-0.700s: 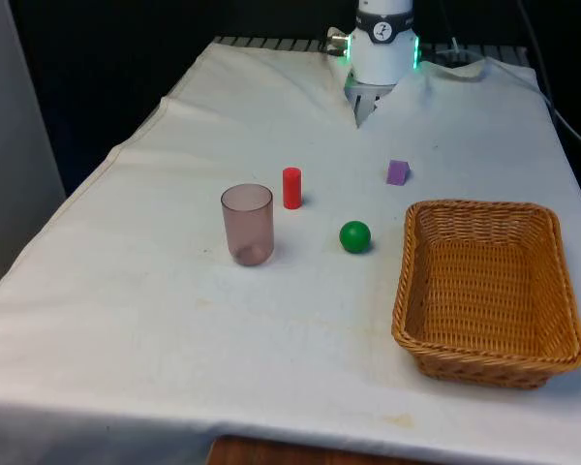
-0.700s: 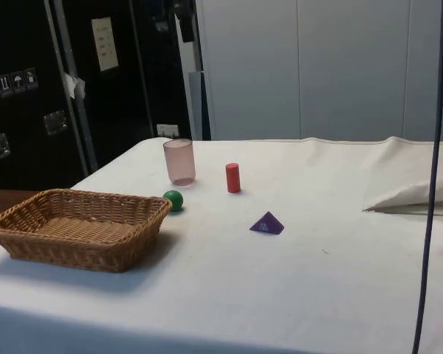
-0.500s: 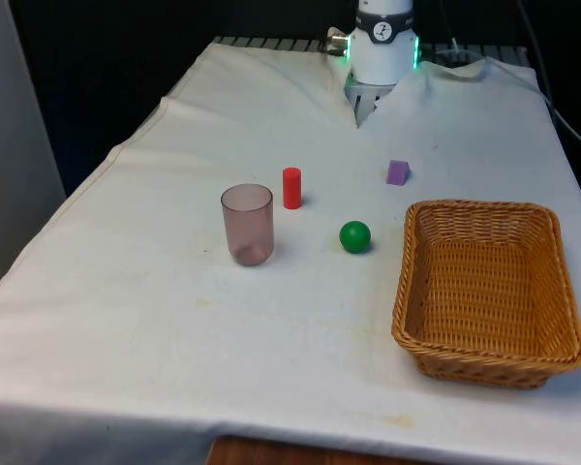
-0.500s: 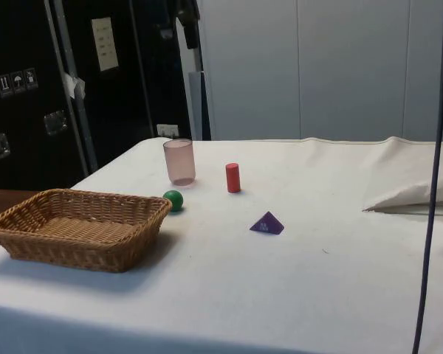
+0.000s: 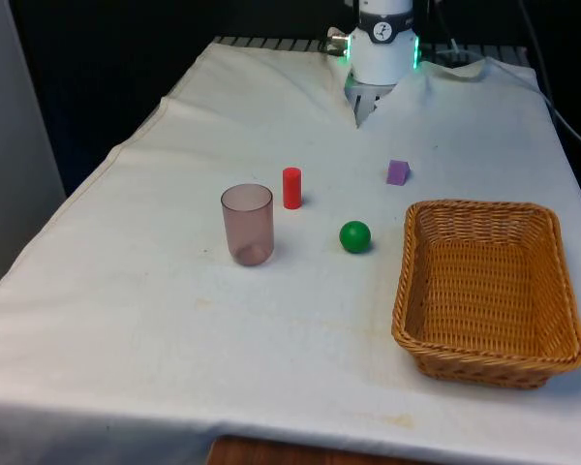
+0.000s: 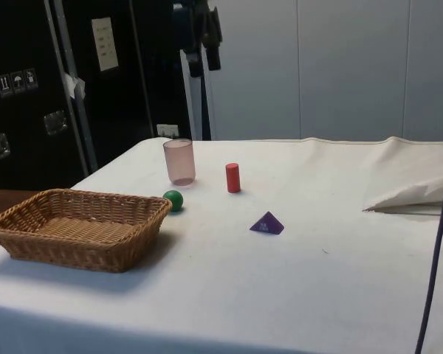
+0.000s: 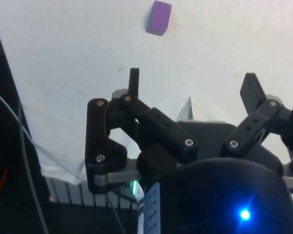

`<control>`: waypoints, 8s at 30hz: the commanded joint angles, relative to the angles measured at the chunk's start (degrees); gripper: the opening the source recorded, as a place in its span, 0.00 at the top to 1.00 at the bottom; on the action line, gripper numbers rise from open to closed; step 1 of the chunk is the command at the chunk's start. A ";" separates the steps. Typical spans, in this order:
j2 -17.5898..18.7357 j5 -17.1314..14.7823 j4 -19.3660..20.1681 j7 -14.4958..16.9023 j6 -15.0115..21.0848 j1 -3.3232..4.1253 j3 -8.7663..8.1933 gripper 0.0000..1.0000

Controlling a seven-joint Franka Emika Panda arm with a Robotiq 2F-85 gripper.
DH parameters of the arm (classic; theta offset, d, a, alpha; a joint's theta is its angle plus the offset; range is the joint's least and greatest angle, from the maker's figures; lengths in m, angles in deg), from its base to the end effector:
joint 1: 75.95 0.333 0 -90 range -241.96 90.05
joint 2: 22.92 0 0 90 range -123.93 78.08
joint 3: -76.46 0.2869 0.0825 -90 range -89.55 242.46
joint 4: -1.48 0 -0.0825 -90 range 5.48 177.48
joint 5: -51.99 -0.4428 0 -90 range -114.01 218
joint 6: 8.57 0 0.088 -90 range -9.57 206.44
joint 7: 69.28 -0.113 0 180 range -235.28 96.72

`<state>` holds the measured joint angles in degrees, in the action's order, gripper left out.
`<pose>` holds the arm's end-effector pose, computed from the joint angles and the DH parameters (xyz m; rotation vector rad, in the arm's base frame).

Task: Pick up the triangular block and place it into the basket.

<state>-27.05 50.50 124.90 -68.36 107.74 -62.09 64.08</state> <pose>0.5700 0.0162 0.3621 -3.1019 -0.0476 0.0837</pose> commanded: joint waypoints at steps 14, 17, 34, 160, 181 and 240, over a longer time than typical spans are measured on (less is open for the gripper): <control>-4.64 0.80 11.80 -0.86 9.68 0.00 0.92 0.00; -5.56 0.69 15.18 -1.20 12.43 0.00 1.43 0.00; -6.13 1.03 25.61 -3.61 23.84 -0.17 3.55 0.00; 12.09 -1.49 9.68 -17.42 33.92 0.00 4.98 0.66; 22.40 -0.86 -4.64 -19.19 31.63 0.34 6.19 0.66; 43.77 -1.66 -23.09 -7.45 34.78 -0.06 10.08 0.55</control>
<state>16.44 49.70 102.04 -76.73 142.24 -61.40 73.13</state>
